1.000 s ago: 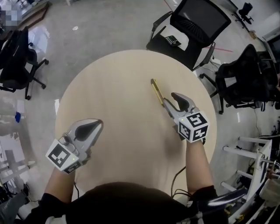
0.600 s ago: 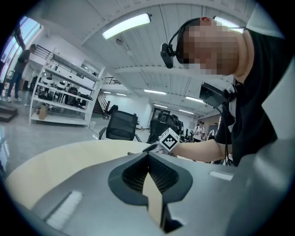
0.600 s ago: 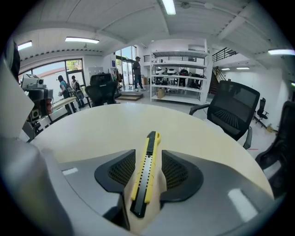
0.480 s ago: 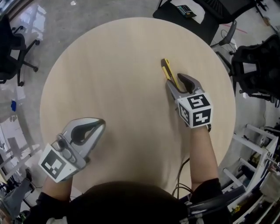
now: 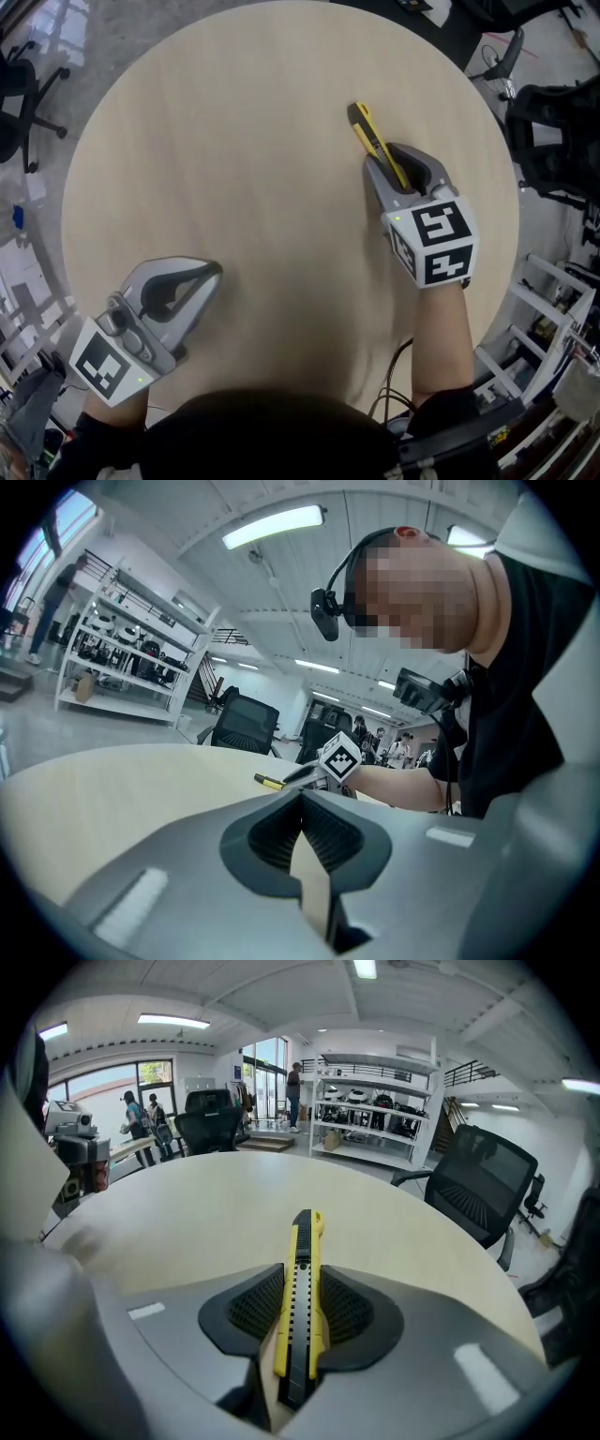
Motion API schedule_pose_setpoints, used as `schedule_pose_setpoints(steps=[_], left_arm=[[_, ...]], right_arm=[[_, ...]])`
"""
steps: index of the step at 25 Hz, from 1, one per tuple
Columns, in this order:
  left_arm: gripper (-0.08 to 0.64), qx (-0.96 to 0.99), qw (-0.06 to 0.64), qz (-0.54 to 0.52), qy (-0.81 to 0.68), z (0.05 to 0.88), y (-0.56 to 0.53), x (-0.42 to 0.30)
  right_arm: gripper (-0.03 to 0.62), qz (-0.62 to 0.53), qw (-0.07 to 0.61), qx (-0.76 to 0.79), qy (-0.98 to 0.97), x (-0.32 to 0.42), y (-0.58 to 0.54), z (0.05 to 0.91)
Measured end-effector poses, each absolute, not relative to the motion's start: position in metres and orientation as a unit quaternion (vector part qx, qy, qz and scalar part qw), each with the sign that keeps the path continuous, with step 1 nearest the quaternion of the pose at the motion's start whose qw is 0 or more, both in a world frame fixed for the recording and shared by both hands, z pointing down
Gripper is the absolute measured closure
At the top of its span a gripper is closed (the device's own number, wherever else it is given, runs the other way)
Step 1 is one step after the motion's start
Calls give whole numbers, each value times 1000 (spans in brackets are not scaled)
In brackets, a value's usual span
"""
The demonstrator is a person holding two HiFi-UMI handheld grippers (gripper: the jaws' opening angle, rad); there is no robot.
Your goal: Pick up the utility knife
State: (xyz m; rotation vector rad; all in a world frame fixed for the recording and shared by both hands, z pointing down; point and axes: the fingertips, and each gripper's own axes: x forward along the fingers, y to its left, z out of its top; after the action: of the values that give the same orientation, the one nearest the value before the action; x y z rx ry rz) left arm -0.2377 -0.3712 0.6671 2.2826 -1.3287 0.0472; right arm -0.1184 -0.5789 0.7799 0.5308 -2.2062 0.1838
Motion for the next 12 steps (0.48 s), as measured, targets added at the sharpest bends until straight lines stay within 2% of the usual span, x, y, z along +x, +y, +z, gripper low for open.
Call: schedule_pose_setpoints(steps=[12], left_arm=[[563, 834, 251, 10, -491, 660, -368, -236]], right_arm=[[462, 67, 382, 212, -897, -114, -572, 750]])
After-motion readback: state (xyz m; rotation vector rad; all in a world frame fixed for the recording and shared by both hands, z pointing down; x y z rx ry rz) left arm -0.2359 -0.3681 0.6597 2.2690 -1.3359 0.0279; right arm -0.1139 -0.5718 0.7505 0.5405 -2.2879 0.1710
